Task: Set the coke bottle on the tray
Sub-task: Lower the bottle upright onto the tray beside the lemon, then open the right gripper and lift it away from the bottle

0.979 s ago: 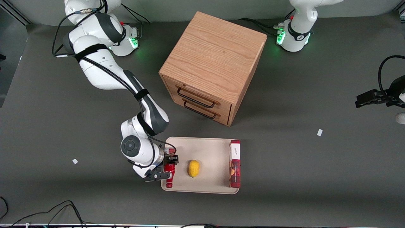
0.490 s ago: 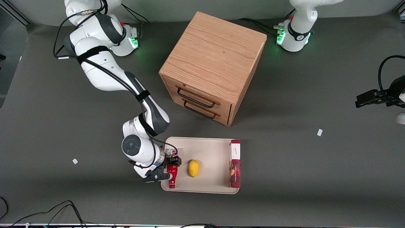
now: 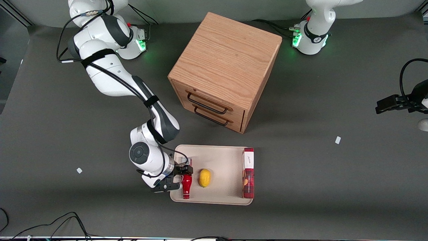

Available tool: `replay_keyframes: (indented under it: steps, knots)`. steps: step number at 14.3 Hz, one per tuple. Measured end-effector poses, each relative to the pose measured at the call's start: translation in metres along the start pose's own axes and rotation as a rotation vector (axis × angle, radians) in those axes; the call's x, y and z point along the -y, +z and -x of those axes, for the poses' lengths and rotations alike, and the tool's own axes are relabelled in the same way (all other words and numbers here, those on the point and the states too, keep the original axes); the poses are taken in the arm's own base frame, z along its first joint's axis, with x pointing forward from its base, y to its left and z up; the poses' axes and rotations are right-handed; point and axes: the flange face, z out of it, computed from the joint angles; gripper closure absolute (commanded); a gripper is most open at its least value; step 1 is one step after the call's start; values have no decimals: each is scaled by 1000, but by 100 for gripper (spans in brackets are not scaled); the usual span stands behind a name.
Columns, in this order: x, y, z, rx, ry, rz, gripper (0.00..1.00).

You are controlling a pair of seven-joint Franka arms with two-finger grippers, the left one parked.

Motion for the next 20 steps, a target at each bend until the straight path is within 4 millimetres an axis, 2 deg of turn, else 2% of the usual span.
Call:
replay_keyframes:
  steps: [7, 10, 12, 15, 17, 20]
  knots:
    - [0, -2, -1, -9, 1, -3, 0]
    - [1, -17, -7, -35, 1, -9, 0]
    - [-2, -43, -15, -63, 7, -12, 0]
    - [-34, -90, -19, -77, 26, 7, 0]
    - [-63, -126, -12, -62, 28, 33, 0]
    - [-112, -194, 16, 7, 25, 73, 0]
